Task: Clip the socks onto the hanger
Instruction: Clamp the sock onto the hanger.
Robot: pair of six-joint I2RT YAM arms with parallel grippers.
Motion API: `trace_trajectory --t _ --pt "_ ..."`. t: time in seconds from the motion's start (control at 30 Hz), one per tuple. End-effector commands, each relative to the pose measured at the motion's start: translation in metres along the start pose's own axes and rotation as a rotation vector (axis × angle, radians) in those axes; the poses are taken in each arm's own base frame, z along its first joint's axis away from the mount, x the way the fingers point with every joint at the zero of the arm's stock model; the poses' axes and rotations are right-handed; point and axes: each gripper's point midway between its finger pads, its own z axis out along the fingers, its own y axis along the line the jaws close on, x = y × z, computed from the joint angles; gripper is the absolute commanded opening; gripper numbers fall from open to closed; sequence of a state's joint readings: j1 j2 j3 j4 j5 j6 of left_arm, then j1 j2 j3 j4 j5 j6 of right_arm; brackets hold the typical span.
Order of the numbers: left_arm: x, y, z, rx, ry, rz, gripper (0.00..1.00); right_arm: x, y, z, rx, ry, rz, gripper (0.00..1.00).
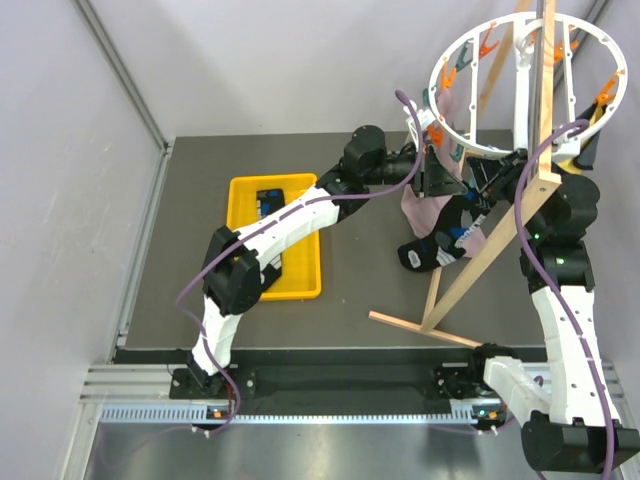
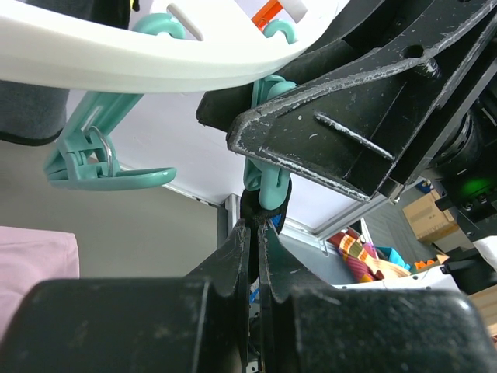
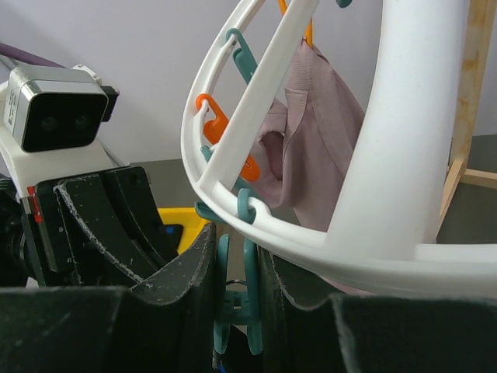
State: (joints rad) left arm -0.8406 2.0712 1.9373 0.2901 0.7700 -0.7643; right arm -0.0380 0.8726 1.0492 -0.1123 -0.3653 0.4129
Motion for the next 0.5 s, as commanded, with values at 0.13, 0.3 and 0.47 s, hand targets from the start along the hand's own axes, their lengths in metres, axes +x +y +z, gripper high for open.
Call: trace_trajectory --t 0.13,0.3,0.47 --pt "-0.0063 -0.0160 0.0090 0.058 -0.007 0.029 0.00 0.0083 0.0114 -0.0036 -0.052 0.059 0.044 0.00" --pt "-0.0076 -0.0155 0.0112 0.057 -0.009 0.029 0.00 0.0100 0.0104 -0.0029 -0.050 0.062 0.045 0.00" --pt "-0.0117 -0.0237 0.0110 0.083 -0.021 0.031 0.00 0.0097 0.0108 -0.0035 -0.052 0.062 0.039 0.00"
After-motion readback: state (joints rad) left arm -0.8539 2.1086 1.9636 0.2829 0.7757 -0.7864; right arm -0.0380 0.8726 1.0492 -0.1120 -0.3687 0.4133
